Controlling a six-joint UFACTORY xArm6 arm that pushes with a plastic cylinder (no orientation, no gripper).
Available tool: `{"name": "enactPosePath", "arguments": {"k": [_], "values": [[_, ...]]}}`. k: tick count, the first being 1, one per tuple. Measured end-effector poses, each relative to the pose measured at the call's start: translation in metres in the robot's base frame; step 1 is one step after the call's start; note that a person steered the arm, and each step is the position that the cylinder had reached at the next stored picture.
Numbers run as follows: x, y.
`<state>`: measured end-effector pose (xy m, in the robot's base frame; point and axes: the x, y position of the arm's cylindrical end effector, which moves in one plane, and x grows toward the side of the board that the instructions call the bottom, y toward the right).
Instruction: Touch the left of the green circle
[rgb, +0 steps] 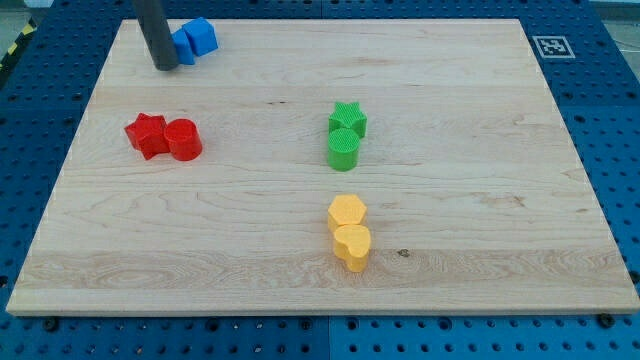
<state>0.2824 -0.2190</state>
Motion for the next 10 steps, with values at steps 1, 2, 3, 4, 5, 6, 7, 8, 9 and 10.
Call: {"name": "enactPosePath", "arguments": {"k": [1, 2, 3, 4, 5, 6, 7, 8, 9, 10], "values": [[-0.007, -0.004], [0.015, 0.011], [0.033, 0.037], [0.033, 0.081], [0.051, 0.105], [0.097, 0.123], [0.149, 0.127], [0.199, 0.129], [0.229, 0.13], [0.221, 0.159]]}}
